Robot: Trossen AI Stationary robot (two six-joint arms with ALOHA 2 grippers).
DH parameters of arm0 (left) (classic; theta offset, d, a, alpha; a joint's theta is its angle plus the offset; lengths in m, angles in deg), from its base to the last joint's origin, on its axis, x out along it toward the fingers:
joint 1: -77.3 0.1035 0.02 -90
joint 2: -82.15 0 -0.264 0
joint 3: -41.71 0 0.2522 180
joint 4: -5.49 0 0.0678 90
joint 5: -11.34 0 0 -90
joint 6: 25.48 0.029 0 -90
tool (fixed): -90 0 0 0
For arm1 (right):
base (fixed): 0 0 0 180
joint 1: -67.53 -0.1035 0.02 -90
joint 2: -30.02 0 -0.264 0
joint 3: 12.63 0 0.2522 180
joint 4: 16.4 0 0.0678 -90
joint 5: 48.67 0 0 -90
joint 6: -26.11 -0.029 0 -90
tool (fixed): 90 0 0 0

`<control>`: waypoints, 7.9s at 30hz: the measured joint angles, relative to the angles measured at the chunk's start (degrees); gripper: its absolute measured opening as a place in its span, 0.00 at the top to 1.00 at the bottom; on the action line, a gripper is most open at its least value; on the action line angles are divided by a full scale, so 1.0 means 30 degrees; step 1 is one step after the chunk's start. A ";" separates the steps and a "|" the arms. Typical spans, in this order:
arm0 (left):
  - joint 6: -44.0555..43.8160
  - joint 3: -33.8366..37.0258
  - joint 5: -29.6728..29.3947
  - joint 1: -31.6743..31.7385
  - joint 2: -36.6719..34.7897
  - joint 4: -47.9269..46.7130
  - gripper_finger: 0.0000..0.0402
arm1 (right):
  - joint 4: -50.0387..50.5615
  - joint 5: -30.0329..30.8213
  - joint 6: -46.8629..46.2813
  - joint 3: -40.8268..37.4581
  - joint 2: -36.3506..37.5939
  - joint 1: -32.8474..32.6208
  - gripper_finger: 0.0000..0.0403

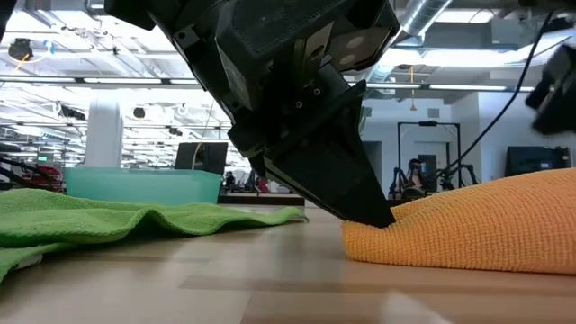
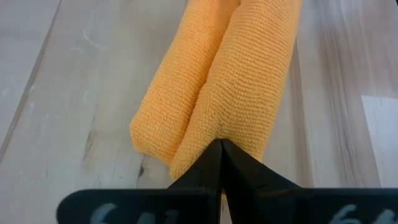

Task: Roll microfiber towels into tight, uniform cylinder then place into a basket
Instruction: Roll the yellow microfiber cloth

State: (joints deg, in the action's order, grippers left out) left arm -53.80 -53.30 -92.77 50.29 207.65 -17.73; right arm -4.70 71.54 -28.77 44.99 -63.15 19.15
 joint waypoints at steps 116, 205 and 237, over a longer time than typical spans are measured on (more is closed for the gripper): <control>-0.1499 -0.0036 0.0324 0.0270 0.0612 0.1268 1.00 | -0.0619 0.2843 0.8916 0.0933 -0.1128 -0.3191 0.71; 0.9672 0.0082 -0.4800 -0.1777 -0.0838 0.1037 0.93 | 0.9244 -0.3400 0.4249 0.5289 -0.5443 0.0459 0.83; 0.1980 -0.0131 0.4404 0.0750 0.0162 0.1490 0.96 | 0.8865 -0.6907 0.4036 0.5129 -0.4111 0.0707 0.84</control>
State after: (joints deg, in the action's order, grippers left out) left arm -47.86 -53.69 -79.56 52.54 208.13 -13.25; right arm 21.89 50.81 -16.66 60.38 -75.48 21.27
